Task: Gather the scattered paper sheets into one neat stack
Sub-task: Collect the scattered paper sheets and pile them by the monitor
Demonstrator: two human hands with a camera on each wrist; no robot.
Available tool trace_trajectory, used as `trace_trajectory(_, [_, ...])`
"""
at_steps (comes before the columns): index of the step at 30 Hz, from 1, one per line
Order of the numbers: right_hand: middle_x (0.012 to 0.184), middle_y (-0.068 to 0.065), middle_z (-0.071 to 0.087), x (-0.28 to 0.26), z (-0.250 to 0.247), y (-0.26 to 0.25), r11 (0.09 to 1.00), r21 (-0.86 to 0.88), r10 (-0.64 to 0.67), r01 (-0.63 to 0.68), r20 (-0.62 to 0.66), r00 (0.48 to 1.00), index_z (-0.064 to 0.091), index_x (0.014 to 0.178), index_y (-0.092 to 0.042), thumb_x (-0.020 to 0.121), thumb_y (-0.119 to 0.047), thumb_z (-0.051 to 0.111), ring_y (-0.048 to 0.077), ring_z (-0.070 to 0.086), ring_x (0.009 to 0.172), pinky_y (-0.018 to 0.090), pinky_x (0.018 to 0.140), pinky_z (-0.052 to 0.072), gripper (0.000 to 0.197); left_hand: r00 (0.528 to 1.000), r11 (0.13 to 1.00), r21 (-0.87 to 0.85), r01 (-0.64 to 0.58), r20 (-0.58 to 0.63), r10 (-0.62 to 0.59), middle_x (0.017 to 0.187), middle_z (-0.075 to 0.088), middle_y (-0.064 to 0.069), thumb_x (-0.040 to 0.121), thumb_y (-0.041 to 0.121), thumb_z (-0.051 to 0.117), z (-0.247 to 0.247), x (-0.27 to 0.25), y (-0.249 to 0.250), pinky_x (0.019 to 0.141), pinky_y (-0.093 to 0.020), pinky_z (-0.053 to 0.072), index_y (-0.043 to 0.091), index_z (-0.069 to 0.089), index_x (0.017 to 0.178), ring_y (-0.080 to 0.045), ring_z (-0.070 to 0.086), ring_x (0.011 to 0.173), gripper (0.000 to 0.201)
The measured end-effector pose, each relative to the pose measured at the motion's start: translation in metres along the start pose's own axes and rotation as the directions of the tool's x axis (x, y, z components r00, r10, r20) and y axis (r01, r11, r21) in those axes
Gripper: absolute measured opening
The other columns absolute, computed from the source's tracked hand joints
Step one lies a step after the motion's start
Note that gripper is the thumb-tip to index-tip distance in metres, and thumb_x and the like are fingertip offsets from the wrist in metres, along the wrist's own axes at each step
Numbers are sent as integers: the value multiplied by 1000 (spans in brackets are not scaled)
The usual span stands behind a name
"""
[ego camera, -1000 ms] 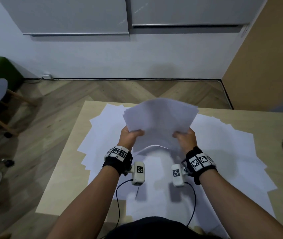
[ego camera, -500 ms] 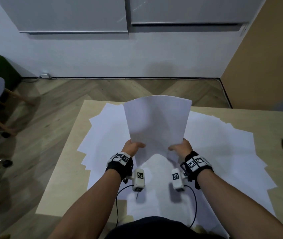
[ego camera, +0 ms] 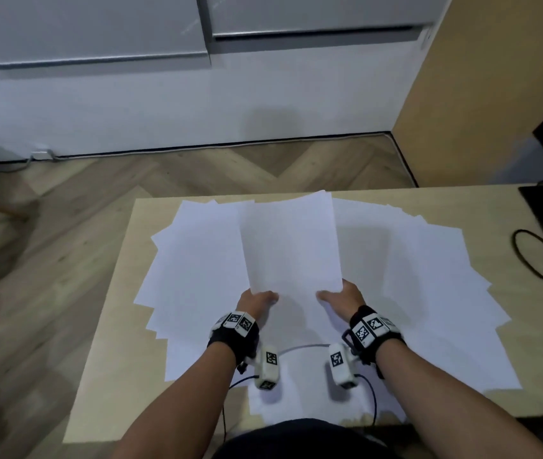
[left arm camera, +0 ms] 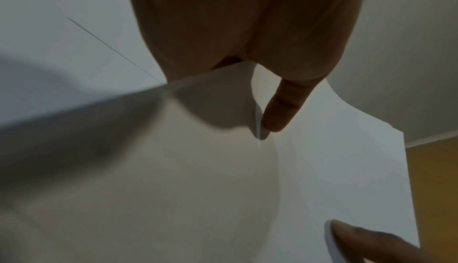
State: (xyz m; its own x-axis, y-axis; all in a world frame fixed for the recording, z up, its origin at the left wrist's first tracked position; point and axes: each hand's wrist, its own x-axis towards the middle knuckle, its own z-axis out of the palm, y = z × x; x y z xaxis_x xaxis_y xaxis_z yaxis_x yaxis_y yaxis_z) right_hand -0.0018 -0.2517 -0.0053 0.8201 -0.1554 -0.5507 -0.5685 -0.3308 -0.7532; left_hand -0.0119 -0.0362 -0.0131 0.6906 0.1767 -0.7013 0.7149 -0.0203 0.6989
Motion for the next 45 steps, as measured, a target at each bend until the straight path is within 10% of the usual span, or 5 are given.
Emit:
trace_trajectory(4, [91,1,72,-21,-11,-3,986,160,-32,42,-66,997,68,96,-11,78,-6,76,19,68,85,16,65,50,21,997,997,-36,-71,25,72,76,70,-13,49,23,78,7,4,0,76,-47,57,6,69,78,-29,65,71,34])
trace_trajectory(14, [84,-7,72,-13,-78,-20,926,290,-132,241,-349,928,70,89,-13,71,-7,83,2,67,72,14,65,49,22,869,868,39,-495,47,493,95,72,-4,74,15,77,69,-35,71,74,-27,55,14,68,99,-15,68,84,27])
trace_trajectory(26, [81,-1,73,27,-176,24,915,355,-101,191,-258,961,70,91,-14,76,-7,69,19,67,74,29,70,53,16,948,946,120,-302,-71,311,90,74,-14,53,38,75,181,-39,58,73,-30,54,10,73,87,-29,70,87,44])
trace_trajectory(35, [109,-1,70,66,-318,133,997,66,56,-27,-477,877,57,111,-29,69,-53,54,29,65,97,44,88,54,48,960,942,312,-127,276,37,93,71,-10,54,41,73,351,-36,30,68,-30,54,9,69,100,-26,67,82,57])
trace_trajectory(45, [145,11,49,45,-403,222,954,12,253,-300,-570,782,48,141,-18,95,-31,45,37,49,127,44,99,44,48,903,875,460,-153,425,-65,58,60,4,63,10,66,426,-45,-12,84,-42,59,13,43,132,-19,59,71,73])
